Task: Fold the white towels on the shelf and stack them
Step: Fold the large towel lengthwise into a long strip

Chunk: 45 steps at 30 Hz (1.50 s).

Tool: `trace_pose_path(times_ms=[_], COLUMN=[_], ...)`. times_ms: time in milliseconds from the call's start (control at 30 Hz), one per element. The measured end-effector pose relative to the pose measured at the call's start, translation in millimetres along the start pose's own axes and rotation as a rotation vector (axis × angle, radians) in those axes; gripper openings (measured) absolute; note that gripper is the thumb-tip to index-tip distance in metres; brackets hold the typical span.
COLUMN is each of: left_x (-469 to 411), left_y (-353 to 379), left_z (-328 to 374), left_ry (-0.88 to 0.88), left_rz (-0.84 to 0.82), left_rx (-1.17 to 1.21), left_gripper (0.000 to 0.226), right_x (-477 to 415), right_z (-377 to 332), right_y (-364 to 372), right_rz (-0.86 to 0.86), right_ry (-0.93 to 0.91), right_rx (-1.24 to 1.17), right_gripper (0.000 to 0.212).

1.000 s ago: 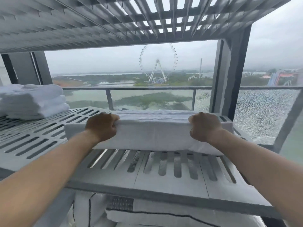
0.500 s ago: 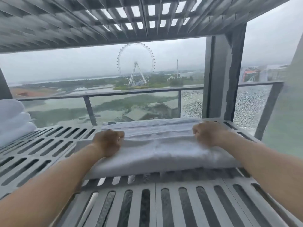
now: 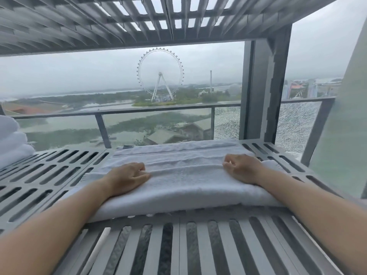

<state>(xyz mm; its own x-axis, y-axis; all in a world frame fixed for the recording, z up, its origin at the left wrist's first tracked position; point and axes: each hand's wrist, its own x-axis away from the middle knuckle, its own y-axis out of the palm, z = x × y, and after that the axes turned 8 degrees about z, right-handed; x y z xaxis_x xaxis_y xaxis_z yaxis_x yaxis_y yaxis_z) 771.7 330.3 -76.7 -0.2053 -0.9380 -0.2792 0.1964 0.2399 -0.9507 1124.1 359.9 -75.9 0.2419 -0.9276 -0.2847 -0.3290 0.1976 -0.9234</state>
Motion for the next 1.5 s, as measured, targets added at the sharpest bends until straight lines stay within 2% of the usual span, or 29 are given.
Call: trace_pose_path(times_ms=[100, 167, 233, 300, 367, 467, 567, 667, 733, 833, 900, 1000, 1100, 1167, 1267, 1367, 1500], left_x=[9.7, 16.1, 26.7, 40.2, 51.4, 54.4, 54.0, 53.9, 54.8, 59.1, 65.8, 74.4, 82.3, 88.6, 96.5, 94.7, 85.2], left_y=[-7.2, -11.0, -14.4, -11.5, -2.6, 10.2, 10.0, 5.0, -0.7, -7.0, -7.4, -5.8, -2.1, -1.9, -8.2, -16.9, -19.7], left_z=[12.5, 37.3, 79.1, 122.6, 156.4, 177.4, 190.5, 201.3, 202.5, 198.7, 198.5, 201.7, 204.8, 207.2, 202.6, 186.4, 160.0], left_ry=[-0.003, 0.054, 0.141, 0.246, 0.314, 0.304, 0.256, 0.191, 0.131, 0.119, 0.125, 0.132, 0.113, 0.097, 0.049, -0.032, -0.077], left_rz=[0.066, 0.199, 0.299, 0.248, 0.149, 0.119, 0.132, 0.103, 0.072, 0.004, -0.017, -0.027, -0.049, -0.084, -0.139, -0.147, -0.107], left_rx=[0.006, 0.048, 0.172, 0.235, 0.179, 0.047, -0.011, -0.077, -0.185, -0.357, -0.388, -0.348, -0.324, -0.291, -0.056, 0.258, 0.297], left_gripper=[0.021, 0.035, 0.036, 0.035, 0.044, 0.055, 0.055, 0.059, 0.059, 0.043, 0.040, 0.051, 0.053, 0.056, 0.065, 0.050, 0.040], right_x=[11.1, 23.3, 41.9, 63.9, 84.8, 101.0, 103.9, 100.6, 100.5, 105.0, 110.7, 118.5, 125.8, 126.6, 119.5, 106.6, 86.9], right_z=[-4.2, -8.1, -12.3, -13.4, -13.4, -10.0, -5.3, -3.0, -1.4, 4.5, 6.1, 5.4, -5.2, -17.5, -37.7, -51.0, -56.1], right_y=[-8.5, -17.4, -26.6, -32.2, -34.2, -33.6, -33.3, -32.4, -35.9, -42.2, -44.7, -51.2, -63.7, -68.7, -65.8, -53.3, -38.5], right_rz=[0.056, 0.200, 0.290, 0.233, 0.124, 0.070, 0.032, -0.041, -0.072, -0.077, -0.104, -0.158, -0.222, -0.200, -0.159, -0.174, -0.121], right_ry=[-0.049, -0.156, -0.280, -0.373, -0.426, -0.450, -0.349, -0.335, -0.355, -0.364, -0.370, -0.344, -0.259, -0.248, -0.257, -0.230, -0.242], right_rx=[-0.046, -0.117, -0.166, -0.198, -0.170, -0.119, -0.085, -0.020, 0.054, 0.123, 0.149, 0.098, -0.074, -0.135, -0.141, -0.144, -0.159], right_gripper=[0.023, 0.021, 0.020, 0.026, 0.040, 0.053, 0.049, 0.036, 0.037, 0.046, 0.044, 0.039, 0.039, 0.035, 0.039, 0.040, 0.042])
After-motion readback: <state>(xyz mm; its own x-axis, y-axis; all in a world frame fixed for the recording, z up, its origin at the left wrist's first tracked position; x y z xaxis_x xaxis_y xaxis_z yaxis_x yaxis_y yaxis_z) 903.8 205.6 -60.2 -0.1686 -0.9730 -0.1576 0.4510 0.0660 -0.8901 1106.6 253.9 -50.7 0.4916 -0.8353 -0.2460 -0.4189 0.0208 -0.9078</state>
